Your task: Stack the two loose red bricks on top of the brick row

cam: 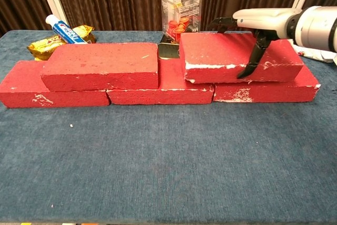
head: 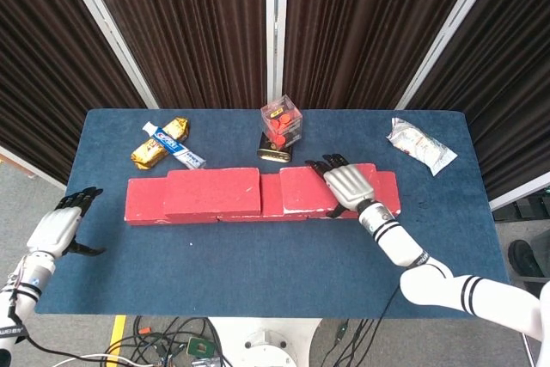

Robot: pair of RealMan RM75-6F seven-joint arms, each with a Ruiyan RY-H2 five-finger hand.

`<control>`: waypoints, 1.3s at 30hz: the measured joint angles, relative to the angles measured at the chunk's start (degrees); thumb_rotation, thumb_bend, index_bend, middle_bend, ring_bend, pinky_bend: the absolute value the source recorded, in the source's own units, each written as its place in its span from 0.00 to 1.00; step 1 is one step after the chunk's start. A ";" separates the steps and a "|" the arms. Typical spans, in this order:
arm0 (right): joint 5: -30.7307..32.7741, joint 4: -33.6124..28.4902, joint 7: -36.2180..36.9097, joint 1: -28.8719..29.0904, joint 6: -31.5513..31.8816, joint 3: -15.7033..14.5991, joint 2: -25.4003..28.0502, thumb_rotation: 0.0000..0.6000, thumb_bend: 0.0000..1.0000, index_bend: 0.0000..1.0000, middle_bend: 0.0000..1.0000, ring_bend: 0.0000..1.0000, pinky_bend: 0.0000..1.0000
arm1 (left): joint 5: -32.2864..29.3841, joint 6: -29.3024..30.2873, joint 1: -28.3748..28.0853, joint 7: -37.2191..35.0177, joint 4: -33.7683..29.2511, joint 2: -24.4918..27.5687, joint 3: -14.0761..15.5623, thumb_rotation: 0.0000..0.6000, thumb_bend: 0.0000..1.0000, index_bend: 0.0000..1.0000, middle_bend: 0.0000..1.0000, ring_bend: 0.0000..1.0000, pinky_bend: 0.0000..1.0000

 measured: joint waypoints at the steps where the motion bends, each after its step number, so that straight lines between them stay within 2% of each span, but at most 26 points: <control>1: 0.09 0.25 0.01 0.26 -0.05 -0.13 -0.23 1.00 0.00 0.00 0.29 0.00 0.00 | 0.06 0.08 0.07 -0.10 0.01 0.01 -0.02 1.00 0.00 0.00 0.00 0.00 0.00; 10: 3.85 0.63 -0.47 2.60 -0.68 -0.45 -1.35 1.00 0.00 0.00 0.29 0.00 0.00 | 0.68 0.14 0.34 -0.60 -0.07 0.22 -0.10 1.00 0.00 0.00 0.00 0.00 0.00; 19: 9.90 -1.03 -4.29 5.54 0.24 -1.39 -1.70 1.00 0.00 0.00 0.28 0.00 0.00 | 1.13 -1.66 0.06 -1.29 0.04 0.87 0.31 1.00 0.00 0.00 0.00 0.00 0.00; 39: 20.93 -1.41 -12.61 10.99 6.16 -3.45 -5.23 1.00 0.00 0.00 0.27 0.00 0.00 | 3.25 -0.41 1.07 -4.17 0.63 1.45 0.04 1.00 0.00 0.00 0.00 0.00 0.00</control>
